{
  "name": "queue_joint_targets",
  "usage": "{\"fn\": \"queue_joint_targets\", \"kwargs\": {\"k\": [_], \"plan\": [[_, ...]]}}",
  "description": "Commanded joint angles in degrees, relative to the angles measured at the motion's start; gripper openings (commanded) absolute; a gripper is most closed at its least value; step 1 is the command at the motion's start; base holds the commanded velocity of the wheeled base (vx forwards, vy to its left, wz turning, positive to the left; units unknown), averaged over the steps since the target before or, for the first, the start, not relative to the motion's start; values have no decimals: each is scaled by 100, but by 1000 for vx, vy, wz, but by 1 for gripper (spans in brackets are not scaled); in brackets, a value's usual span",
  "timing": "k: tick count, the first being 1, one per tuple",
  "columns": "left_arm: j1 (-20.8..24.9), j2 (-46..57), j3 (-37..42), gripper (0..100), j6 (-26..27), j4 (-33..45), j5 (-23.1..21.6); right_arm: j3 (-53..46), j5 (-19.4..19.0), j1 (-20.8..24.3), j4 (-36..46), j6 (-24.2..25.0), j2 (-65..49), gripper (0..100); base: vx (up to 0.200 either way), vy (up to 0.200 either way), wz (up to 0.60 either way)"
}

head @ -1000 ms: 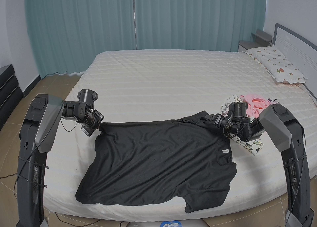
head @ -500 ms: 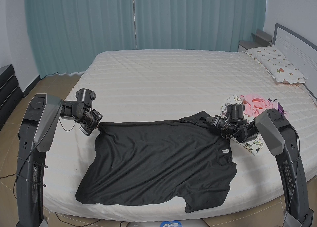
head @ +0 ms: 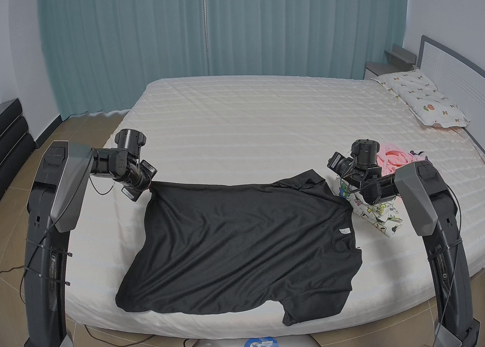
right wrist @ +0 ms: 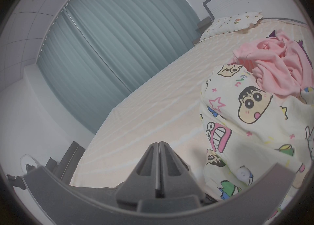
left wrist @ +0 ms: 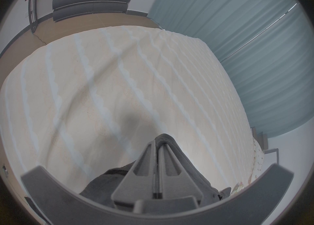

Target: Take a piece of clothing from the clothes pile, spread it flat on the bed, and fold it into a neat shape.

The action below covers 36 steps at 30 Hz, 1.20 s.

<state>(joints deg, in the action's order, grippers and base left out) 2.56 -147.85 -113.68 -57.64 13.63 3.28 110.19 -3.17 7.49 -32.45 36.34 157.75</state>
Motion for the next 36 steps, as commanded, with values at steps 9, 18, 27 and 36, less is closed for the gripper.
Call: {"fn": "queue_joint_targets", "kwargs": {"k": [9, 18, 27, 36], "plan": [[8, 54, -32, 0, -11, 166, 6, -876, -281, 157, 46, -277, -42, 100, 0, 0, 0], [-1, 212, 39, 0, -19, 377, -3, -710, -439, 95, 345, -698, 81, 100, 0, 0, 0], [-10, 221, 3, 0, -11, 421, -12, -551, -571, 16, 547, -716, 213, 100, 0, 0, 0], [-10, 195, 3, 0, -2, 421, -20, 11, -544, 122, 775, -637, 476, 0, 0, 0, 0]]}}
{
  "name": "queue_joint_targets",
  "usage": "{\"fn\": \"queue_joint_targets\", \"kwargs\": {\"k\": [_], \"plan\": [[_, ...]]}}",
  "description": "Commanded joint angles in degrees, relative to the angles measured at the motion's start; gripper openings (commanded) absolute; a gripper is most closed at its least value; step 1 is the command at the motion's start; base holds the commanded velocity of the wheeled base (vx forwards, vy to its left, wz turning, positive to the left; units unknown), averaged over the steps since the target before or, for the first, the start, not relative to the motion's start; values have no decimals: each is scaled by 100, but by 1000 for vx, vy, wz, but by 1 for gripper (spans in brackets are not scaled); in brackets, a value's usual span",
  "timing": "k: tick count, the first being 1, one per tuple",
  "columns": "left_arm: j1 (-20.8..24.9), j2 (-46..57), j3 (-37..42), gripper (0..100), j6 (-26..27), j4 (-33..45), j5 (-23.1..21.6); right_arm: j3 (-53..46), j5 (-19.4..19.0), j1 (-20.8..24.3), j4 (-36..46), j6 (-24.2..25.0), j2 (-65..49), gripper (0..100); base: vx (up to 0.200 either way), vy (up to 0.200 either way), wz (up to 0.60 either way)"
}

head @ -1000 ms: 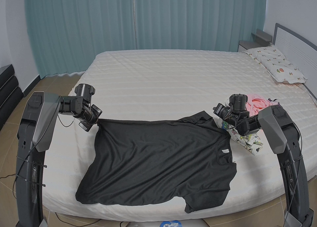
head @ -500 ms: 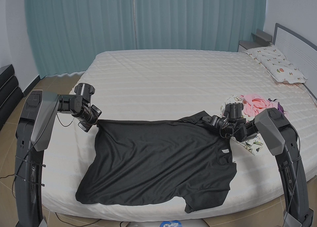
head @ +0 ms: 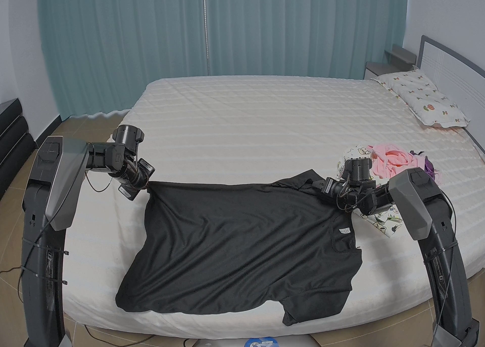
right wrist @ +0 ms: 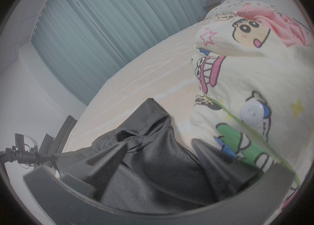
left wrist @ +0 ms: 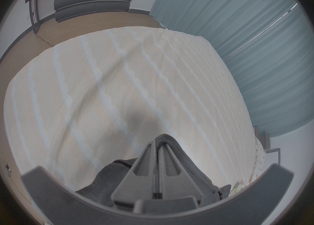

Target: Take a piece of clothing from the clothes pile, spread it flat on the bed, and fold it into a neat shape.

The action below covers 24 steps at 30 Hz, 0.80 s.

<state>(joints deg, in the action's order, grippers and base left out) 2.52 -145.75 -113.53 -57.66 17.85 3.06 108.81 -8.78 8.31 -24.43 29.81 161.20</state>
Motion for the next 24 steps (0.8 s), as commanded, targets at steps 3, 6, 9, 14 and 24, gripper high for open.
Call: {"fn": "queue_joint_targets", "kwargs": {"k": [3, 6, 9, 14, 24], "plan": [[-15, -41, -2, 0, 1, -1, 2, 351, 25, 39, 17, 219, 52, 0, 0, 0, 0], [-33, -41, 6, 0, -8, -9, 2, 501, 34, 48, 44, 386, -71, 0, 0, 0, 0], [-77, -41, -20, 0, -17, -1, 2, 578, 52, 48, 17, 412, -106, 0, 0, 0, 0], [-94, -68, -73, 0, 1, -53, 2, 578, 201, 4, -203, 412, -211, 0, 0, 0, 0], [-173, -314, -106, 0, -52, -660, 2, 578, 359, -155, -985, 403, -414, 0, 0, 0, 0]]}}
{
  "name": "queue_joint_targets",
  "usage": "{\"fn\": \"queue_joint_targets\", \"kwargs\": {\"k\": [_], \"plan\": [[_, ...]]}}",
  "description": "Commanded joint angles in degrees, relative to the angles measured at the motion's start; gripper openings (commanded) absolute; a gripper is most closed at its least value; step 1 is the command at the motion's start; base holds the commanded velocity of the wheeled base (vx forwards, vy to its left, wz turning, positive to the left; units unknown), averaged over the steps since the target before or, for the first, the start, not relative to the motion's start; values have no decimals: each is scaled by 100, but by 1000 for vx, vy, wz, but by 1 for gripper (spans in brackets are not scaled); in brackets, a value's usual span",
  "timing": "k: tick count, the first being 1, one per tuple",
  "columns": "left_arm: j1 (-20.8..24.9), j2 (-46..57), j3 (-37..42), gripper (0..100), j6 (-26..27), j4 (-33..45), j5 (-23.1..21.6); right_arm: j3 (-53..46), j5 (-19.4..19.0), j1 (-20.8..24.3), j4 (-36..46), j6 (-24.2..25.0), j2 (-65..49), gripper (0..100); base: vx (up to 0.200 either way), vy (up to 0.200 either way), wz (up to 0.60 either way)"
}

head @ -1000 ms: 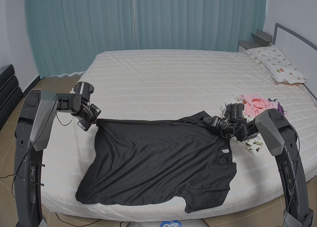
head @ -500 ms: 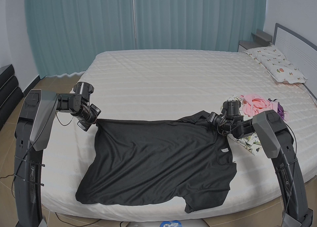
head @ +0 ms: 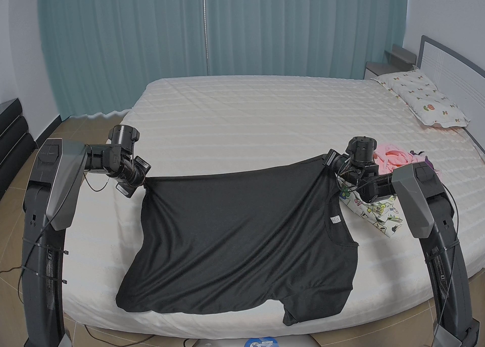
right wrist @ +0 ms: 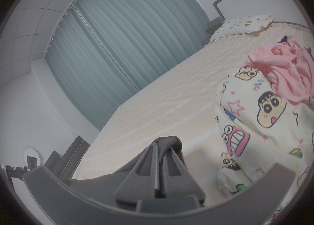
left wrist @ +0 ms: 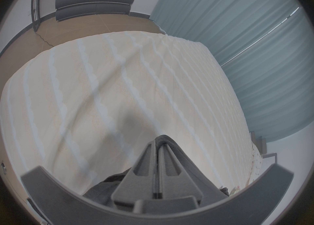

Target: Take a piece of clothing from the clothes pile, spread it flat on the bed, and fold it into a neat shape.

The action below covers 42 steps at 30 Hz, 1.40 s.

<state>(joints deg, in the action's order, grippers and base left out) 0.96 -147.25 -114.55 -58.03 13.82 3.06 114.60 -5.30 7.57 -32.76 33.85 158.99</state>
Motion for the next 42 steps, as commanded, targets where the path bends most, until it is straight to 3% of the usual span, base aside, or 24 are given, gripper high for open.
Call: {"fn": "queue_joint_targets", "kwargs": {"k": [1, 12, 26, 27, 28, 29, 39, 42], "plan": [[-17, -164, -4, 0, -16, -363, 2, -1, 12, -124, -152, -2, -237, 0, 0, 0, 0], [-26, -67, -4, 0, -7, -1312, 54, -1, 126, -124, -284, -63, -167, 0, 0, 0, 0], [-8, -181, -4, 0, 230, -1585, -16, -1, 144, -80, -372, -89, 132, 0, 0, 0, 0], [-8, -234, -4, 0, 239, -1646, -77, -1, 144, -63, -354, -98, 167, 100, 0, 0, 0], [-8, -260, -4, 0, 239, -1681, -165, -1, 144, -54, -354, -107, 211, 100, 0, 0, 0], [-8, -260, -4, 100, 239, -1681, -165, -1, 144, -54, -354, -107, 211, 100, 0, 0, 0], [-131, -225, 30, 100, 248, -1567, -341, -17, 416, -89, -275, -54, -70, 100, 0, 0, 0], [-193, -5, 118, 100, 239, -1330, -359, -518, 390, -80, -302, -19, -509, 100, 0, 0, 0]]}}
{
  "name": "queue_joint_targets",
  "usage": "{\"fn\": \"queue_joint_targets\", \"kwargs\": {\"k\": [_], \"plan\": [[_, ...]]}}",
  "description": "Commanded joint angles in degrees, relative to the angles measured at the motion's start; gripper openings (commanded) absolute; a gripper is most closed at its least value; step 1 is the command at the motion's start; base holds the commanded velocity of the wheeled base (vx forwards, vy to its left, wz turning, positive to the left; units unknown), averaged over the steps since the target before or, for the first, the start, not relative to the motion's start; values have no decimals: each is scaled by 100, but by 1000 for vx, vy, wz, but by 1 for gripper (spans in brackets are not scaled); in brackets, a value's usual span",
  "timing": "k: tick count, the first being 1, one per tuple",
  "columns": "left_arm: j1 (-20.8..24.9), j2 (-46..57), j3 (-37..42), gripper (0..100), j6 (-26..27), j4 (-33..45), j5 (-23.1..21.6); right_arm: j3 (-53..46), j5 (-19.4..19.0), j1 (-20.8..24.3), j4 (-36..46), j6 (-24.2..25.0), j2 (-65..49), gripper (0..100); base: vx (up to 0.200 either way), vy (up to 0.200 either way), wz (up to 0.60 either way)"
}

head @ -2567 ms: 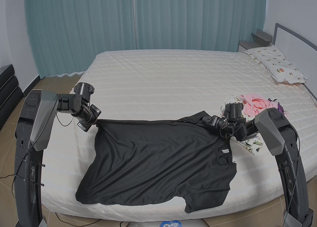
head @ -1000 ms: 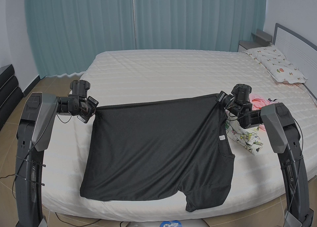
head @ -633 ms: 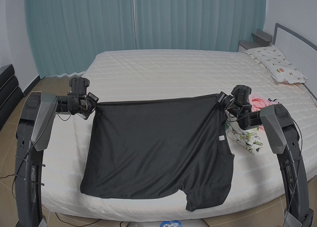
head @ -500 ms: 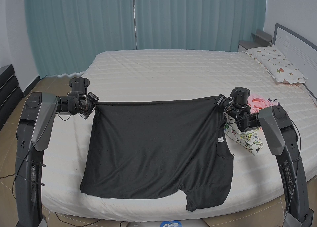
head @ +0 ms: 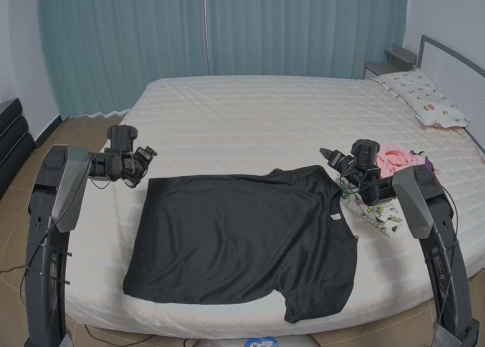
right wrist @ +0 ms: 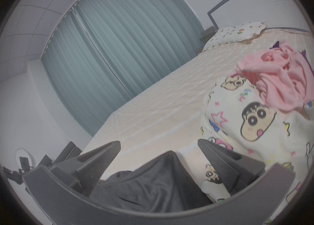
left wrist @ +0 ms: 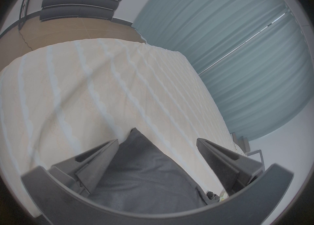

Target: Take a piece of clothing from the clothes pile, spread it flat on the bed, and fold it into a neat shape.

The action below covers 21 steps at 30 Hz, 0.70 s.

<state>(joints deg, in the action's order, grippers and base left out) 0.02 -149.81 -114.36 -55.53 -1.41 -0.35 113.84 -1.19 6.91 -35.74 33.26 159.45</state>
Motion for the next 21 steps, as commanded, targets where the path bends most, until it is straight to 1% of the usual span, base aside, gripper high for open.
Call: {"fn": "queue_joint_targets", "kwargs": {"k": [1, 3, 4, 5, 6, 7, 8, 9, 10, 11, 12, 13, 14, 15, 19, 21], "plan": [[-152, 488, 274, 100, -11, 431, -96, -1109, -65, 29, -47, 41, -1004, 100, 0, 0, 0], [-161, 822, 652, 100, -2, 563, -351, -1970, -162, 73, -143, 49, -1540, 100, 0, 0, 0], [-169, 1033, 986, 100, -2, 502, -501, -2428, -267, 117, -249, 49, -1830, 100, 0, 0, 0], [-169, 1059, 1030, 100, -2, 502, -518, -2498, -285, 126, -258, 58, -1874, 100, 0, 0, 0], [-178, 1481, 1663, 100, -2, 396, -712, -3342, -478, 188, -460, 49, -2322, 100, 0, 0, 0], [-178, 1586, 1830, 100, -2, 352, -764, -3561, -522, 196, -521, 49, -2428, 100, 0, 0, 0], [-178, 1938, 2524, 100, 7, 177, -896, -4308, -672, 223, -636, 58, -2841, 100, 0, 0, 0], [-178, 2000, 2656, 100, 7, 133, -905, -4449, -698, 232, -662, 58, -2920, 100, 0, 0, 0], [-161, 2360, 3403, 100, 7, -149, -1028, -5126, -821, 311, -724, 58, -3289, 100, 0, 0, 0], [-161, 2360, 3403, 100, 7, -149, -1028, -5126, -821, 311, -724, 58, -3289, 100, 0, 0, 0], [-134, 2720, 4238, 100, 33, -632, -1160, -5803, -874, 355, -732, 67, -3658, 100, 0, 0, 0], [-125, 2835, 4554, 100, 33, -834, -1221, -6031, -874, 372, -732, 76, -3772, 100, 0, 0, 0], [-117, 3002, 5090, 100, 68, -1186, -1283, -6418, -874, 416, -741, 76, -3948, 100, 0, 0, 0], [-82, 3098, 5442, 100, 86, -1388, -1274, -6664, -882, 451, -750, 93, -4054, 100, 0, 0, 0], [-2, 3406, 6795, 100, 341, -2082, -1257, -7754, -891, 548, -794, 102, -4484, 100, -200, 0, 0], [15, 3485, 7244, 100, 367, -2276, -1248, -8140, -882, 574, -803, 129, -4572, 100, -200, 0, 0]]}}
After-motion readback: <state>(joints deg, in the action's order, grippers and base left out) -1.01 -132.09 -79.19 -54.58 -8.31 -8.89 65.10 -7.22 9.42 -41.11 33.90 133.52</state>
